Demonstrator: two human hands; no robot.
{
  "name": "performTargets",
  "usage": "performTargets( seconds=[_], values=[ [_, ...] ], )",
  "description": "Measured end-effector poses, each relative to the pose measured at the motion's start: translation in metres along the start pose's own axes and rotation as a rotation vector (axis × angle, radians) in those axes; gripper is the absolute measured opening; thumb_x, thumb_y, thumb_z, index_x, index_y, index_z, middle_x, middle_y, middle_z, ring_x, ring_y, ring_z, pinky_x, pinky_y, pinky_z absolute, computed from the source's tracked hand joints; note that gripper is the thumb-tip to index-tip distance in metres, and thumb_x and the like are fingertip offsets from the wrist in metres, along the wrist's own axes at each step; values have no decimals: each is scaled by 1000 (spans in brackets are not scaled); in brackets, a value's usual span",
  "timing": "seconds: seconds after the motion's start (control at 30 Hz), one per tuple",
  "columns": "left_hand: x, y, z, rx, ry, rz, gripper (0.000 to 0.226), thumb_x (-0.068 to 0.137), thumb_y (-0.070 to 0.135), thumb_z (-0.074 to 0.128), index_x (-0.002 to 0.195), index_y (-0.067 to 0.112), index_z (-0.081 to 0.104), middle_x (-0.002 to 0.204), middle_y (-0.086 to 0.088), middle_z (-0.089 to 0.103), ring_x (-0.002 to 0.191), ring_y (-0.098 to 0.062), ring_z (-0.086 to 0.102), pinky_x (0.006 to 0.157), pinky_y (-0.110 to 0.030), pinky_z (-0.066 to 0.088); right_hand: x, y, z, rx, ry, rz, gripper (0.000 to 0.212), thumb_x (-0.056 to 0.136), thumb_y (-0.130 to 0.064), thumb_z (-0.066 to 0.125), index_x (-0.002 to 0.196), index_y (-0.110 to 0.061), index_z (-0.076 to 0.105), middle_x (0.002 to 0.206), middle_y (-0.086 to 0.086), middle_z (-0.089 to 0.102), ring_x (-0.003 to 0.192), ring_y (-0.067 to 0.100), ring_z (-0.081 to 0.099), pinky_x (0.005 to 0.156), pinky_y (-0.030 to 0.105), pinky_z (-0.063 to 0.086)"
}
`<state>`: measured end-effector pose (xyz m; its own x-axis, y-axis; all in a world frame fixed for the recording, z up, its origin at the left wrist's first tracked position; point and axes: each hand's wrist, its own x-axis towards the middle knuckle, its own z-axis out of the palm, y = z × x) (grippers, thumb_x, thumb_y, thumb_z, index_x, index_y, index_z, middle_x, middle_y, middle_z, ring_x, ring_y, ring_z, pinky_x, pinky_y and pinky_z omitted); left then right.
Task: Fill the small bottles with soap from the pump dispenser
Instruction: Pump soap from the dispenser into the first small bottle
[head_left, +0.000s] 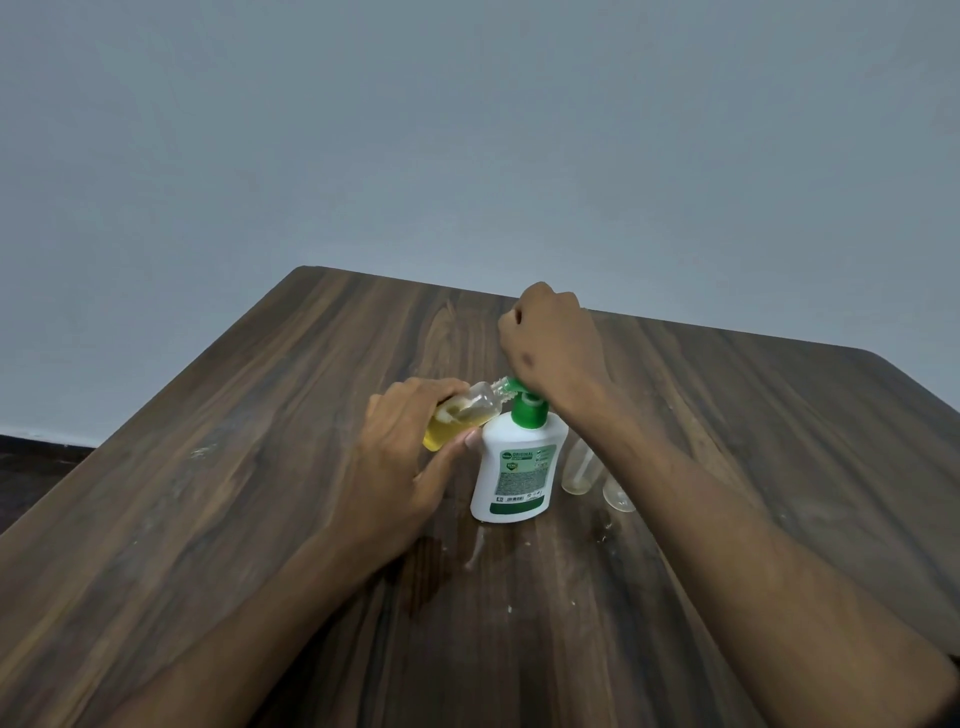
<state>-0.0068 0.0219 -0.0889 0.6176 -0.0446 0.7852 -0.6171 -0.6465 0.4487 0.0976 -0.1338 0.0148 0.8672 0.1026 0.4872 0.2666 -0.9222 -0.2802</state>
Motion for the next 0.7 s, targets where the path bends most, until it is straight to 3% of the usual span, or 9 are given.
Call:
performTargets(
  seconds=[0.2,0.7],
  values=[
    [-1,1,0,7,-3,-13,30,97,25,70,125,15,65,116,5,68,104,-14,62,90,-36,45,-2,-1,-3,-2,2,11,32,94,-18,44,64,-16,33,61,2,42,54,25,38,56,35,30],
    [0,2,-1,7,-10,-16,31,98,26,69,126,15,65,118,7,67,106,-12,61,90,-40,46,-1,-2,-4,6,1,17,32,94,-17,44,63,-15,34,58,2,41,50,22,35,54,34,30]
  ],
)
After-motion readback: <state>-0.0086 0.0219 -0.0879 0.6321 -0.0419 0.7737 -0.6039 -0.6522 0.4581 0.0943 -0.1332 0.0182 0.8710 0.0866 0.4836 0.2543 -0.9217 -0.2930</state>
